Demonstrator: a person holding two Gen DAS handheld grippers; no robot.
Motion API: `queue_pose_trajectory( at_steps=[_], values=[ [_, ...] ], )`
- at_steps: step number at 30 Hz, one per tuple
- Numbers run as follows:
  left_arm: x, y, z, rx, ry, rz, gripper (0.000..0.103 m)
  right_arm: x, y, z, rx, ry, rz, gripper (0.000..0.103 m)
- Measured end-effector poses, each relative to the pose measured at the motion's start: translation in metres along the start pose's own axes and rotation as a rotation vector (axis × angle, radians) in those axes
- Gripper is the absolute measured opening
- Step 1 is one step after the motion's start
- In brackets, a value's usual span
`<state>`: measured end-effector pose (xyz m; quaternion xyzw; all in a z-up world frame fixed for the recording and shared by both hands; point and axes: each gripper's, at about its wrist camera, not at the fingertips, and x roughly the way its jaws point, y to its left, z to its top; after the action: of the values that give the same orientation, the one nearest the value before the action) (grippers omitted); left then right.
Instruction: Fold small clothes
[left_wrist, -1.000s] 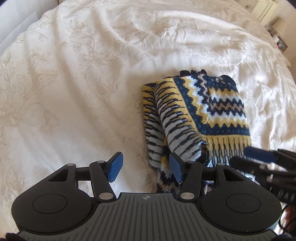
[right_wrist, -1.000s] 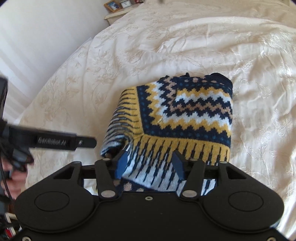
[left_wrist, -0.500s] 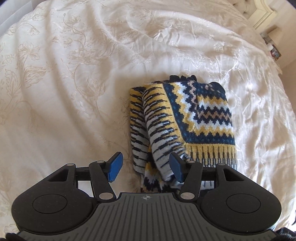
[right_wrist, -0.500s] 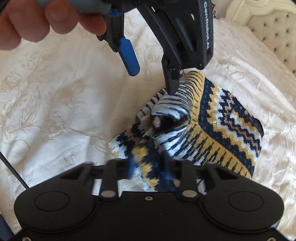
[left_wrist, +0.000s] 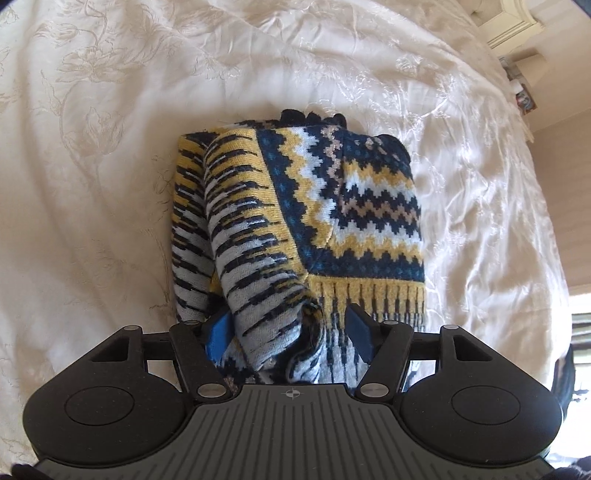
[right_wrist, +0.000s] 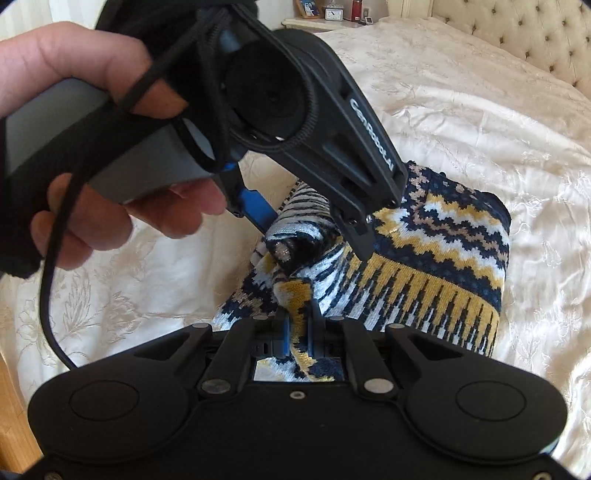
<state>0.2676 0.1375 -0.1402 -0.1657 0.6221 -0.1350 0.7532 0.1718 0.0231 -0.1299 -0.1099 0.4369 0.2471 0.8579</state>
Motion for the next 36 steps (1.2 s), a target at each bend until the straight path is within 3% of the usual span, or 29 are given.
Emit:
queue_pose_trajectory(
  at_steps=[4, 5, 7, 9, 13, 19, 22, 24, 26, 27, 31, 36],
  values=[
    [0.010, -0.001, 0.005, 0.034, -0.017, 0.018, 0.056, -0.001, -0.001, -0.001, 0.017, 0.001, 0.002, 0.014],
    [0.010, -0.002, 0.004, 0.038, -0.037, 0.025, 0.039, -0.002, -0.002, -0.001, 0.022, 0.000, 0.002, 0.014],
    [0.008, -0.004, 0.003, 0.048, -0.074, 0.046, 0.020, -0.003, -0.003, -0.001, 0.032, -0.005, 0.002, 0.014],
    [0.002, -0.007, 0.001, 0.088, -0.106, 0.056, 0.016, -0.005, -0.004, 0.000, 0.046, -0.016, 0.003, 0.014],
    [-0.029, -0.013, -0.010, 0.191, -0.243, 0.070, 0.012, -0.012, 0.001, 0.007, 0.047, -0.059, 0.024, 0.015],
    [-0.010, 0.020, -0.010, 0.079, -0.180, 0.118, 0.012, 0.028, 0.013, 0.007, -0.005, 0.060, 0.081, 0.019],
    [0.005, 0.026, -0.011, 0.090, -0.159, 0.152, 0.014, 0.043, 0.015, 0.003, -0.033, 0.105, 0.106, 0.026],
    [0.008, 0.025, -0.013, 0.106, -0.169, 0.173, 0.020, 0.039, 0.011, 0.004, -0.031, 0.095, 0.130, 0.034],
    [0.007, 0.025, -0.013, 0.106, -0.181, 0.191, 0.028, 0.030, 0.001, 0.005, -0.001, 0.073, 0.167, 0.052],
    [0.006, 0.026, -0.014, 0.103, -0.182, 0.191, 0.030, 0.024, -0.005, 0.004, 0.014, 0.060, 0.170, 0.054],
    [0.002, 0.036, -0.016, 0.084, -0.191, 0.193, 0.048, 0.001, -0.032, 0.000, 0.059, 0.026, 0.166, 0.059],
    [-0.008, 0.042, -0.021, 0.099, -0.215, 0.229, 0.054, -0.021, -0.077, -0.006, 0.154, -0.011, 0.118, 0.061]
  ],
)
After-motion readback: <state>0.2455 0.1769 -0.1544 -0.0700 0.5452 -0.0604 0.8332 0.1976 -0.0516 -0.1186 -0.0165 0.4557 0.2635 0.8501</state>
